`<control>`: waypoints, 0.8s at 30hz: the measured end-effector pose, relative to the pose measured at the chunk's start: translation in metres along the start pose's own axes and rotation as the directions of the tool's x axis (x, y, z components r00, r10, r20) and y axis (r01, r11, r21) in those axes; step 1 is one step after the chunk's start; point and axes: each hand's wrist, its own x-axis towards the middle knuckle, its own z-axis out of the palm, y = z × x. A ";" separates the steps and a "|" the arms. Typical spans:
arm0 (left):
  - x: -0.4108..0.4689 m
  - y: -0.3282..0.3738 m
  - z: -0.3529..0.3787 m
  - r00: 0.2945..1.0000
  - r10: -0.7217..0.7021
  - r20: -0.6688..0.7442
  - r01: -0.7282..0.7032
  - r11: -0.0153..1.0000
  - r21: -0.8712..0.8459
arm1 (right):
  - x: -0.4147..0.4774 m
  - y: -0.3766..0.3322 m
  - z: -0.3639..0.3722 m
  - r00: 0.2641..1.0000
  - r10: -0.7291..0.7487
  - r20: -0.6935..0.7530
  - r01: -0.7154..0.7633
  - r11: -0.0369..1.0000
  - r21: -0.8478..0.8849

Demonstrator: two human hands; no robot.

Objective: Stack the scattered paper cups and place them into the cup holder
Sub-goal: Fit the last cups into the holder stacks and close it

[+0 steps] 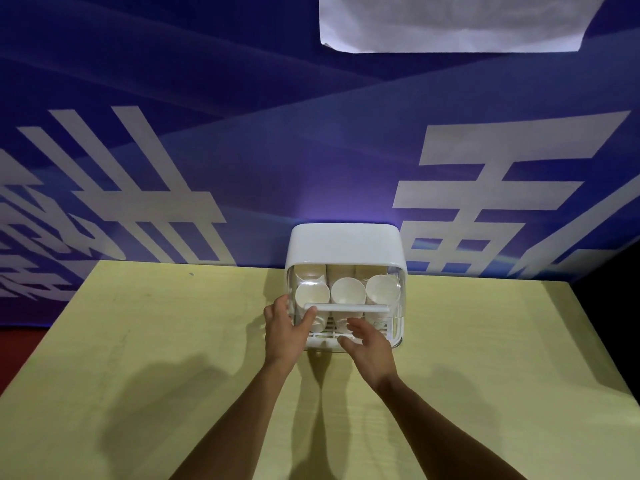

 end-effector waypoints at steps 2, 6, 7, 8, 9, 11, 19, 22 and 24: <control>0.001 0.000 -0.001 1.000 0.003 0.004 -0.003 1.000 0.007 | 0.006 -0.003 0.003 1.000 -0.018 0.012 0.018 0.999 -0.027; 0.006 -0.001 -0.001 1.000 -0.010 0.020 0.010 1.000 -0.009 | 0.014 -0.005 0.008 0.999 -0.044 0.020 0.044 0.998 -0.046; 0.006 -0.001 -0.001 1.000 -0.011 0.027 0.012 1.000 -0.027 | 0.014 -0.004 0.009 0.999 -0.046 0.021 0.047 0.998 -0.045; 0.007 -0.001 -0.002 0.999 -0.018 0.035 0.020 0.999 -0.042 | 0.015 -0.003 0.009 0.999 -0.044 0.020 0.045 0.998 -0.040; 0.007 -0.002 -0.002 0.999 -0.022 0.040 0.025 0.998 -0.055 | 0.014 -0.002 0.010 0.999 -0.038 0.017 0.038 0.999 -0.028; 0.004 -0.001 -0.003 0.999 -0.023 0.049 0.026 0.998 -0.061 | 0.013 0.000 0.010 1.000 -0.027 0.009 0.027 1.000 -0.014; -0.012 -0.008 -0.001 0.997 -0.041 0.071 0.046 0.996 -0.076 | 0.003 0.009 0.006 0.997 0.078 0.018 -0.078 0.997 -0.015; -0.013 -0.008 -0.001 0.997 -0.049 0.065 0.053 0.996 -0.071 | -0.001 0.017 -0.001 0.994 0.107 -0.035 -0.107 0.994 -0.006; -0.013 -0.008 -0.001 0.995 -0.065 0.070 0.070 0.994 -0.082 | -0.004 0.021 -0.010 0.987 0.133 -0.088 -0.132 0.991 0.022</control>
